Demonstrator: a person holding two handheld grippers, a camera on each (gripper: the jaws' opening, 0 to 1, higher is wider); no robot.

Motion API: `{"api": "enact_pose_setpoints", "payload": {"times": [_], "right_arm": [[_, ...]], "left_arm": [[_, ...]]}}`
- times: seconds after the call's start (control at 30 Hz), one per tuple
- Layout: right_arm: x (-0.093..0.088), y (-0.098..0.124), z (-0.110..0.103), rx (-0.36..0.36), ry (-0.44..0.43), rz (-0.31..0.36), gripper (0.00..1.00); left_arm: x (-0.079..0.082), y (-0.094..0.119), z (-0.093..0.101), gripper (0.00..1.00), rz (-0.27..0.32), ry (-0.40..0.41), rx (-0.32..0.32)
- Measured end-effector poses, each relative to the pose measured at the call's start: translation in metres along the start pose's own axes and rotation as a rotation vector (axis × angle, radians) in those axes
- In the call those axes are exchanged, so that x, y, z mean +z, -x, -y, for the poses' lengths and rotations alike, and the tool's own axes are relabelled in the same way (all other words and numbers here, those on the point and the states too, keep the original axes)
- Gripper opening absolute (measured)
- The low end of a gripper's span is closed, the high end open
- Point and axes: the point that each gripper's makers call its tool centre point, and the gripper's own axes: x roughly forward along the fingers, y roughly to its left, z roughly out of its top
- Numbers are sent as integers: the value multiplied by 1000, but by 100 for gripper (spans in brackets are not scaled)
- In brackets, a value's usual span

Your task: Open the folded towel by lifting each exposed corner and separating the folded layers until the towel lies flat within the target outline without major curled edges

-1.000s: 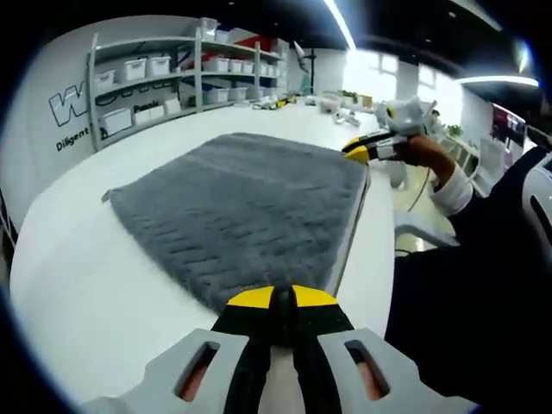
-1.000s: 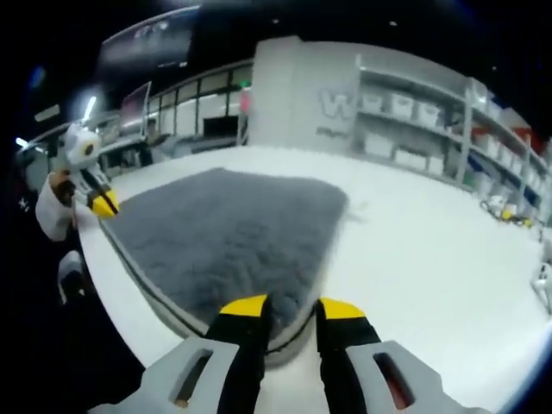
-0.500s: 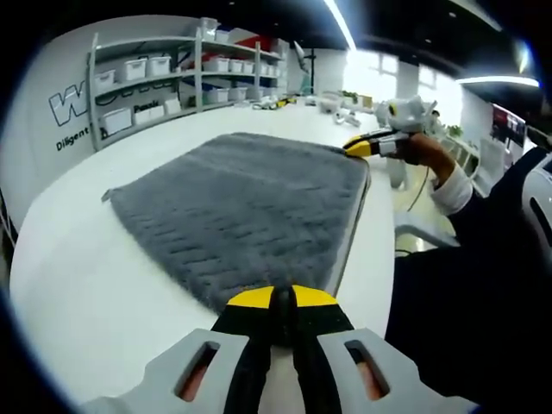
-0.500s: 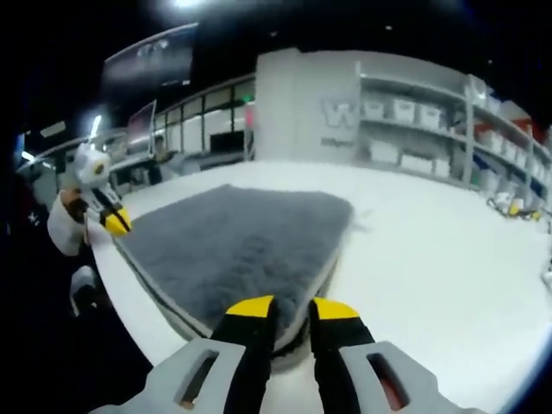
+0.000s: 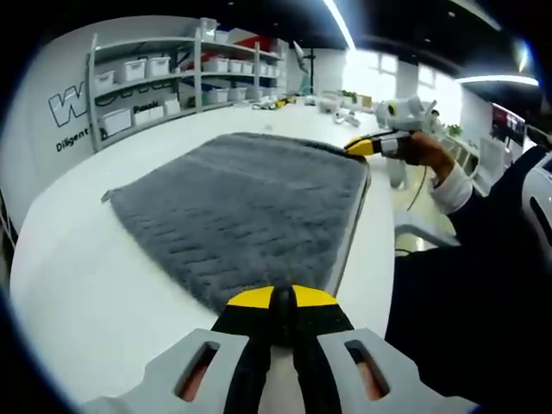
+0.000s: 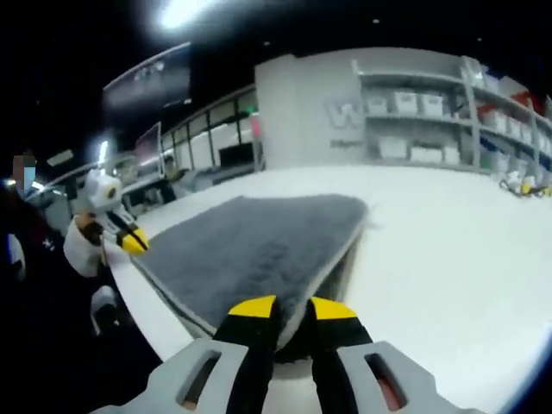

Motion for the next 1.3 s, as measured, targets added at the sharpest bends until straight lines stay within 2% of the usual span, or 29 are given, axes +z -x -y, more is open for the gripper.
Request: {"api": "enact_pose_setpoints", "payload": {"times": [0.57, 0.63, 0.73, 1.3], "right_arm": [[-13, -1, 3, -23, 27, -56, 10], [-12, -2, -2, -6, 20, -43, 5], [-9, -2, -6, 3, 25, -31, 3], [21, 5, -17, 29, 61, 65, 1]], "left_arm": [[0, 0, 0, 5, 2, 0, -1], [0, 0, 0, 5, 2, -1, -1], [0, 0, 0, 5, 2, -2, 1], [0, 0, 0, 5, 3, 0, -5]]}}
